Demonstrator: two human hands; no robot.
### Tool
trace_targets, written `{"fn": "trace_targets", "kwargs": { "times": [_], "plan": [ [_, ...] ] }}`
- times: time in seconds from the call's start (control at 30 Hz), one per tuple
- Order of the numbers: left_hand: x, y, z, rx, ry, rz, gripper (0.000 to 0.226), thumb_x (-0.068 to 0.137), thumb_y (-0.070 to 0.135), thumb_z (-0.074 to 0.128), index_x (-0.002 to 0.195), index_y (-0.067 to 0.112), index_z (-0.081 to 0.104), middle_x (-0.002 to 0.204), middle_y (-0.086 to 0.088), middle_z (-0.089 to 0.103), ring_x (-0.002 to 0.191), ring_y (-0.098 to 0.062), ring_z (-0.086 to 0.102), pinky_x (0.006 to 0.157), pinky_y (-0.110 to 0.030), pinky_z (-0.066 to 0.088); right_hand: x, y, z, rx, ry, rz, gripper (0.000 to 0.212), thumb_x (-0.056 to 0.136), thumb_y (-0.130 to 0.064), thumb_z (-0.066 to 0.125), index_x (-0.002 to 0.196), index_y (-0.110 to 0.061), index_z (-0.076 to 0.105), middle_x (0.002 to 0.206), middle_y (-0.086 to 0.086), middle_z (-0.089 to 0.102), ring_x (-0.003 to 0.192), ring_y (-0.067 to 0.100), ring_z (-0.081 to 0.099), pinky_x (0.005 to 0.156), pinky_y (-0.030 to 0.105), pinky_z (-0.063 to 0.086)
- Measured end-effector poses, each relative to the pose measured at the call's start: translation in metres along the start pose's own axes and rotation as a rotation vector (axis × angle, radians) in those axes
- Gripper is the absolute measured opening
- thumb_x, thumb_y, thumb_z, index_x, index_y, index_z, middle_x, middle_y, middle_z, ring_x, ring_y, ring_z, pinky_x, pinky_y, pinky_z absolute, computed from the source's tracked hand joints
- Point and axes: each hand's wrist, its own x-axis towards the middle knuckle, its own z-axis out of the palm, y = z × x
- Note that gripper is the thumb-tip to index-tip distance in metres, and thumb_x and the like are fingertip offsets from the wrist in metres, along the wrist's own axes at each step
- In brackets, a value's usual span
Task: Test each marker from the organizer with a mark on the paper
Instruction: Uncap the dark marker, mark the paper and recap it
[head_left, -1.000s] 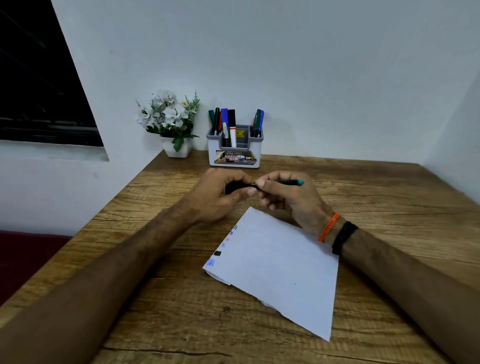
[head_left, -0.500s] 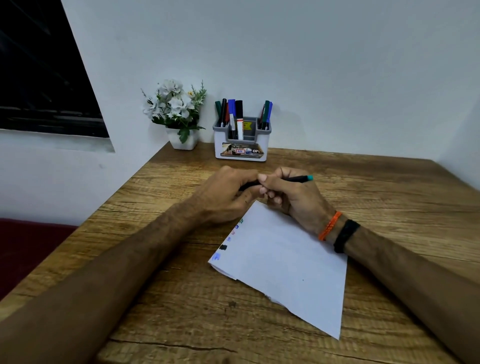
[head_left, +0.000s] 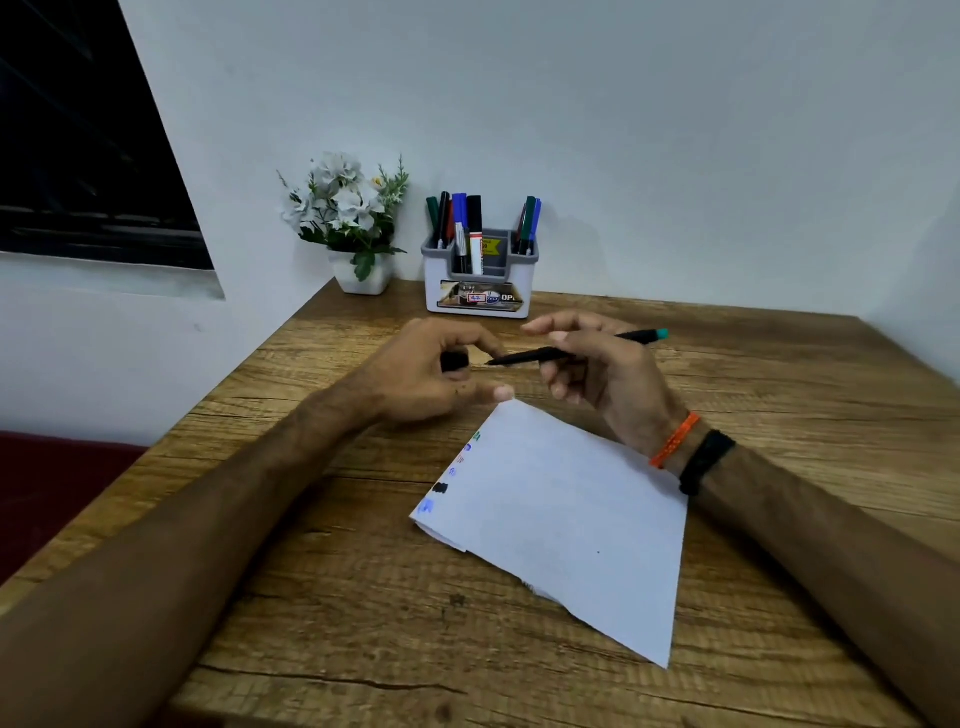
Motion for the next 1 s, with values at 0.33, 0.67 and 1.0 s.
{"fn": "trace_targets", "kwargs": {
  "times": [0.33, 0.67, 1.0],
  "plan": [
    [-0.004, -0.008, -0.015, -0.081, -0.360, -0.085, 0.063, 0.057, 0.042, 0.086, 0.114, 0.037, 0.062, 0.055, 0.011, 0.049, 0.054, -0.007, 0.047, 0.061, -0.024, 0.038, -0.013, 0.002, 0.013, -0.129, -0.060, 0.033, 0.013, 0.091, -0.003, 0.063, 0.080, -0.002, 0.069, 0.064, 0.008, 0.066, 0.049, 0.013, 0.060, 0.045, 0.021, 0.048],
    [-0.003, -0.009, -0.013, -0.039, -0.378, -0.104, 0.060, 0.059, 0.037, 0.089, 0.112, 0.037, 0.060, 0.056, 0.010, 0.052, 0.055, -0.005, 0.051, 0.064, -0.024, 0.042, -0.017, 0.006, 0.026, -0.240, -0.065, 0.049, 0.008, 0.089, 0.006, 0.063, 0.091, 0.006, 0.071, 0.066, 0.012, 0.068, 0.051, 0.015, 0.065, 0.047, 0.024, 0.053],
    [-0.003, -0.009, -0.013, -0.062, -0.396, -0.129, 0.068, 0.061, 0.034, 0.088, 0.123, 0.029, 0.061, 0.059, 0.009, 0.051, 0.056, -0.006, 0.050, 0.063, -0.023, 0.039, -0.018, 0.014, 0.026, -0.485, -0.072, -0.018, 0.013, 0.089, -0.003, 0.064, 0.081, -0.001, 0.074, 0.057, 0.000, 0.066, 0.044, 0.011, 0.058, 0.041, 0.024, 0.044]
  ]
}}
